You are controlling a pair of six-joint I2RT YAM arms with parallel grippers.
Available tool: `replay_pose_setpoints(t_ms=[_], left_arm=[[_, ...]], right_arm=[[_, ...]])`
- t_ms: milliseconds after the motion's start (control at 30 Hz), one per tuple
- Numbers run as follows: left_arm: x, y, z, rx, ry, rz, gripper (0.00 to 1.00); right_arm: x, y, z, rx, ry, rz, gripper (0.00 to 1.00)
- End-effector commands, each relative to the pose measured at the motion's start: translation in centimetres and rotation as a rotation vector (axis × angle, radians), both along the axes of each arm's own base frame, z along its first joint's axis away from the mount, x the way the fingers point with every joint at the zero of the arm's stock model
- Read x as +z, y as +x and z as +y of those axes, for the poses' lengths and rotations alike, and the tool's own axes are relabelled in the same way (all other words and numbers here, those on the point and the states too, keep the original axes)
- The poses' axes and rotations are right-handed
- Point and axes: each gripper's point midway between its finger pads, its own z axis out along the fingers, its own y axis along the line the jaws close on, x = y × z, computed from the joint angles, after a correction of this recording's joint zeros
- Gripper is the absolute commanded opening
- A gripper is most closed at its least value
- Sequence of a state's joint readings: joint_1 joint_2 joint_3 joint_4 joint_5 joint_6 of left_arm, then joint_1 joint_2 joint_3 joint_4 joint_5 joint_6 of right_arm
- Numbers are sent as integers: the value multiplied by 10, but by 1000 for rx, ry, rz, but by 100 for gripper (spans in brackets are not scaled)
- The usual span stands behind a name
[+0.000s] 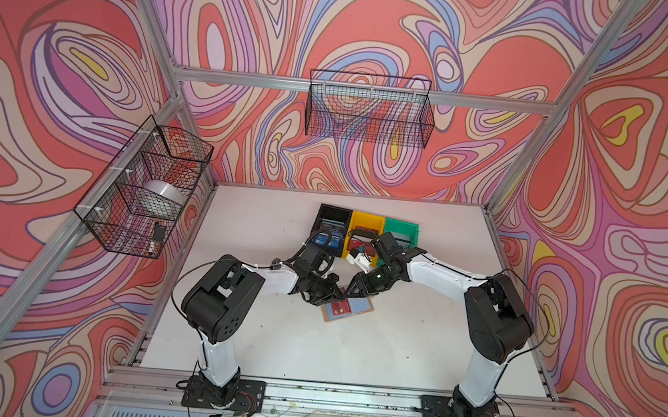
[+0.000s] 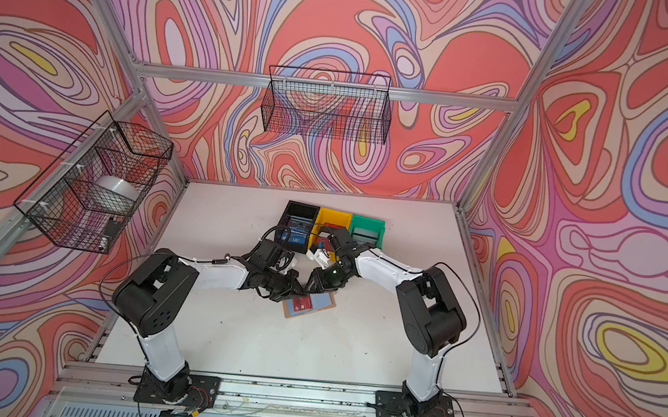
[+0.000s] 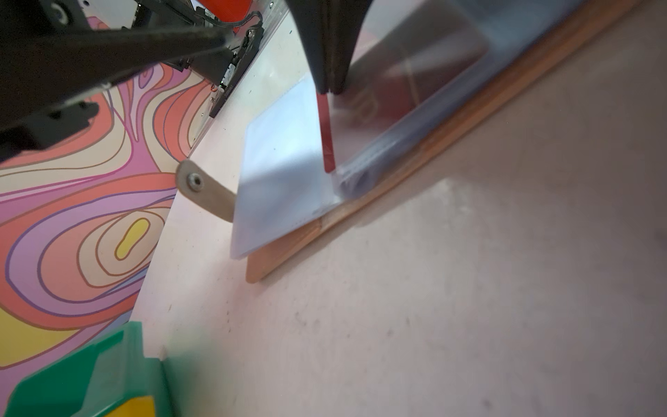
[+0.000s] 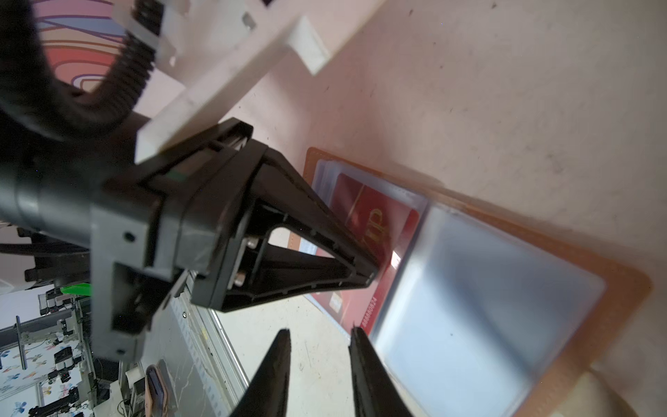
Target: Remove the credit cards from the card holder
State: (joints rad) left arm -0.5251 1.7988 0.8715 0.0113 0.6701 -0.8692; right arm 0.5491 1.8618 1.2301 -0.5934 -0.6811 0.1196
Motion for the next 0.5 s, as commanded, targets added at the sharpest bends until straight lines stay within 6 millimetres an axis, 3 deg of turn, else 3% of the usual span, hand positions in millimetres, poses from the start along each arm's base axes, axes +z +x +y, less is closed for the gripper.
replay_pose_setpoints(t_ms=[0,467], left_arm=[[2,-1,8,28,-5,5,0],[3,-8,27,53,28,13,0]], right_arm=[[-12,0,0,14,2,15,31],[-34,6,2,23,3,69,31]])
